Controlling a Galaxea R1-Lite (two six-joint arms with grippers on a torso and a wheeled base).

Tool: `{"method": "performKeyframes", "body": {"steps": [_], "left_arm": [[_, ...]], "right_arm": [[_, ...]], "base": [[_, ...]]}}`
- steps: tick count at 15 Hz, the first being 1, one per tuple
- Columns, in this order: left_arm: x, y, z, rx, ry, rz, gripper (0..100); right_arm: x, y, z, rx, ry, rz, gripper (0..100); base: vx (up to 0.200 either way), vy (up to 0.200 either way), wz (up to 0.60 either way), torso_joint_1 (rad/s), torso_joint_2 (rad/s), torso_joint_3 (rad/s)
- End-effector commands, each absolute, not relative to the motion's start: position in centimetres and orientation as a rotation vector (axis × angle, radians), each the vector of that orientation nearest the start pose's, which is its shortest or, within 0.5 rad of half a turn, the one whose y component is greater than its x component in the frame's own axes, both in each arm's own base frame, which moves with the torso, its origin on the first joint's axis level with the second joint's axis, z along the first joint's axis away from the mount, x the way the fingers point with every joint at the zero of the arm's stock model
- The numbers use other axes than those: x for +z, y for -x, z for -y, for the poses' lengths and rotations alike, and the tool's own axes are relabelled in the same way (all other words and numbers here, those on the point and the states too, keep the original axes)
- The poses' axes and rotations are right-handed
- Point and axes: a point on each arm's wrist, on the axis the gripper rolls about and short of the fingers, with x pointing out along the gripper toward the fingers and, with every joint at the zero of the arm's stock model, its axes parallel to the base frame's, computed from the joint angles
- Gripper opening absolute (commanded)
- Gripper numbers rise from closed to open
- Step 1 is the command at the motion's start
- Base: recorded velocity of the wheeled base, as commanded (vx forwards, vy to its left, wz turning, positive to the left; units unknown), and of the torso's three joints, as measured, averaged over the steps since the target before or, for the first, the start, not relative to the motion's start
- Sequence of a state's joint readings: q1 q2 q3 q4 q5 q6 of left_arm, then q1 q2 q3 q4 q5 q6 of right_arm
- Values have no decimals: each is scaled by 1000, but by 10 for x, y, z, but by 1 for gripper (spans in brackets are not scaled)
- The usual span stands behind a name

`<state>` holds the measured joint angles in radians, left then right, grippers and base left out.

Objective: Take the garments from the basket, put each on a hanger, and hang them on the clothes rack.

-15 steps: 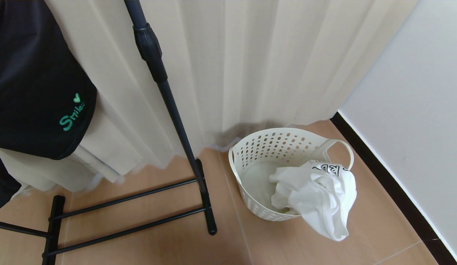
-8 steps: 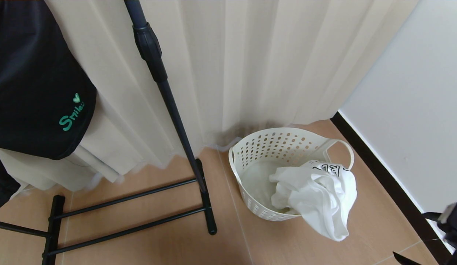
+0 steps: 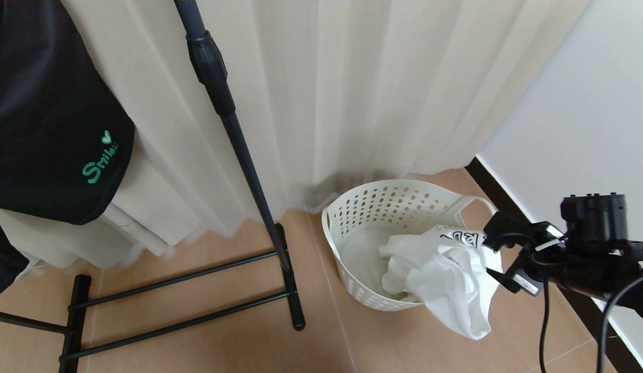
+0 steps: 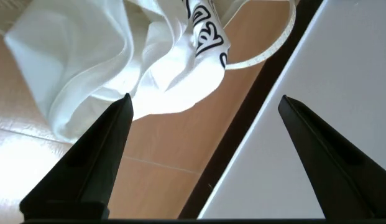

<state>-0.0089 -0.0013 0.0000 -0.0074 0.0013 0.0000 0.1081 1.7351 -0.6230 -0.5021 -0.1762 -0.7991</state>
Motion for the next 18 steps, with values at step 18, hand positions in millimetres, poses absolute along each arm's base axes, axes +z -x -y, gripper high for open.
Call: {"method": "performKeyframes", "body": {"steps": [18], "left_arm": [[76, 23, 0, -8, 0, 8, 100]], "right_arm": [[56, -371, -37, 140, 881, -594, 100]], "base": [[0, 0, 0, 0, 0, 0]]}}
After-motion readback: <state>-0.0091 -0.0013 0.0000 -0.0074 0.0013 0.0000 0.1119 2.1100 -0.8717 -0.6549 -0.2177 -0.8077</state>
